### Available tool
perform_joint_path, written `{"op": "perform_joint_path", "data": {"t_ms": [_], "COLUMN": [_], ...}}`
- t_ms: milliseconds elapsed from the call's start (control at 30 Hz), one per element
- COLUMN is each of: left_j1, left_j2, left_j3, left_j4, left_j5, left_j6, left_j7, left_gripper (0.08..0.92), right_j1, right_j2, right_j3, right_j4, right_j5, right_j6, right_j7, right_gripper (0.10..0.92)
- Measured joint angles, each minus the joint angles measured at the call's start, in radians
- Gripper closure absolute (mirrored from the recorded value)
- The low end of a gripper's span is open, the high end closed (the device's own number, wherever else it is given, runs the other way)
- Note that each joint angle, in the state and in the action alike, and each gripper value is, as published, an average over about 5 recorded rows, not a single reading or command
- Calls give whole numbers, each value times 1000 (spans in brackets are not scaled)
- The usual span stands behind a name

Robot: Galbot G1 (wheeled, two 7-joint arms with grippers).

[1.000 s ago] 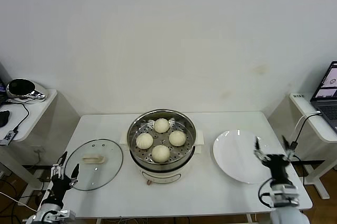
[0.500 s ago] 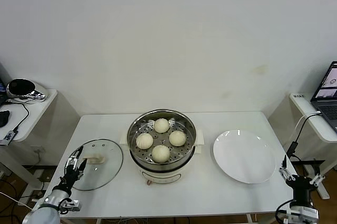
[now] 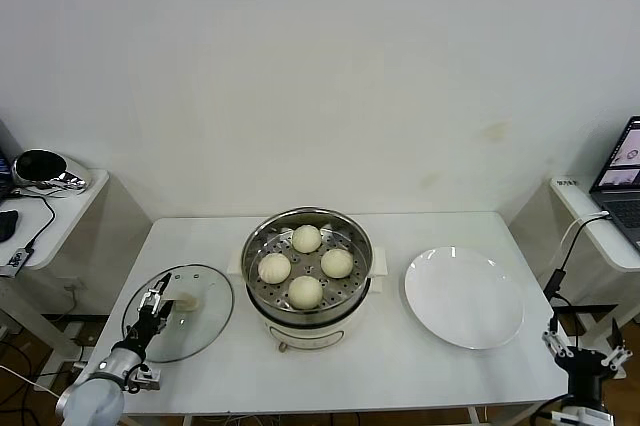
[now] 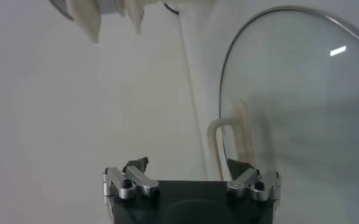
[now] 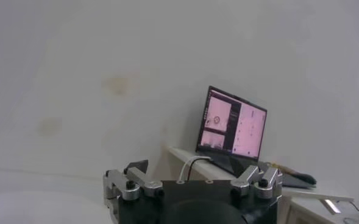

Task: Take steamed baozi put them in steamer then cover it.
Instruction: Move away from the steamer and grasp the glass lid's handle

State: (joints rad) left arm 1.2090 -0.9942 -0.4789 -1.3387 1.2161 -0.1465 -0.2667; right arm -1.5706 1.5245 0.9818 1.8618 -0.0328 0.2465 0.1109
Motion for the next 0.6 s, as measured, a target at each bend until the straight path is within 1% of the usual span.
{"op": "perform_joint_path", "data": {"t_ms": [167,267,600], "left_j1": [-31,-46,-65], "left_j2": [-3,-7,-14], "left_j3": [16,23,35], "left_j4": [32,50,86], "left_j5": [2,0,-8], "left_j6": [-2,-3,-8], "left_j7": [-1,-2,2], "left_gripper": [178,218,501], "right_j1": [-6,-8,-12], "right_j2": [3,3,6], "right_j3": [-6,-5,-3], "right_j4": [-4,-5,-10], "right_j5": [-7,-8,-11], "right_j6": [2,2,3], "right_j7": [-4,-5,-6], "right_gripper": [203,203,203]}}
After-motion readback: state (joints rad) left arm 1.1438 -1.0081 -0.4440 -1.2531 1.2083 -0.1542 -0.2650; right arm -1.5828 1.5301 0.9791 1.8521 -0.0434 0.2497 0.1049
